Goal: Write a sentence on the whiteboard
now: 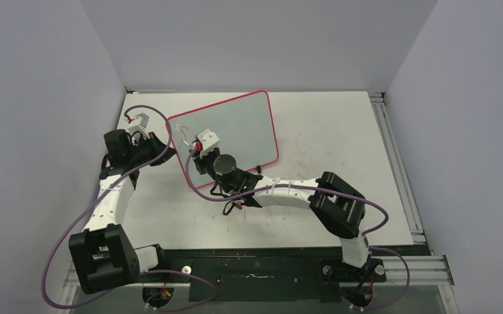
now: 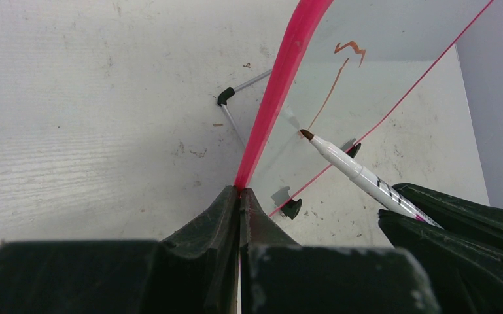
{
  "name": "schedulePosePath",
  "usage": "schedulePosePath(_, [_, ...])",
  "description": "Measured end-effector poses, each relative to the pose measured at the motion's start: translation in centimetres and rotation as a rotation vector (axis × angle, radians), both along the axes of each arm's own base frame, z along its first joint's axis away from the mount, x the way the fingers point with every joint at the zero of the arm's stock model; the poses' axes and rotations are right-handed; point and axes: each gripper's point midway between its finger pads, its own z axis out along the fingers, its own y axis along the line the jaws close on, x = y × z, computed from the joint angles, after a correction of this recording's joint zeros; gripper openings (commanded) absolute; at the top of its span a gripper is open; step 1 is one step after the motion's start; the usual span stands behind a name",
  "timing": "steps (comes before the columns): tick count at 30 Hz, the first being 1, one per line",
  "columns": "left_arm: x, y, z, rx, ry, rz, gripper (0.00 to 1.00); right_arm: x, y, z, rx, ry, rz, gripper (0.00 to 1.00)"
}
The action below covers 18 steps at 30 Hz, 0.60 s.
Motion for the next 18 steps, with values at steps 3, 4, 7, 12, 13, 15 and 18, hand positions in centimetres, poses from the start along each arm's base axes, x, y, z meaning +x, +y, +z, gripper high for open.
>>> schedulePosePath(3, [0.0,0.0,0.0,0.0,0.0,0.0,0.0,-0.2,-0.3,0.3,0.008,-0.009,-0.003,0.05])
schedulePosePath(4, [0.0,0.0,0.0,0.0,0.0,0.0,0.0,-0.3,-0.6,0.5,0.009,-0.011,-0.008,0.05])
schedulePosePath(7, [0.0,0.0,0.0,0.0,0.0,0.0,0.0,-0.3,-1.4,1.6,0.024,-0.022,-0.029,0.05])
schedulePosePath(12, [0.0,0.0,0.0,0.0,0.0,0.0,0.0,-0.1,-2.0,3.3,0.059,-0.05,-0.057,0.05])
schedulePosePath(13, [0.0,0.0,0.0,0.0,0.0,0.0,0.0,0.0,-2.1,3.4,0.06,-0.051,-0.062,0.05])
schedulePosePath(15, [0.0,0.0,0.0,0.0,0.0,0.0,0.0,0.3,-2.2,3.4,0.06,-0.051,-0.069,0.05])
schedulePosePath(18, [0.0,0.0,0.0,0.0,0.0,0.0,0.0,0.5,-2.4,3.4,0.06,-0.051,-0.077,0.05])
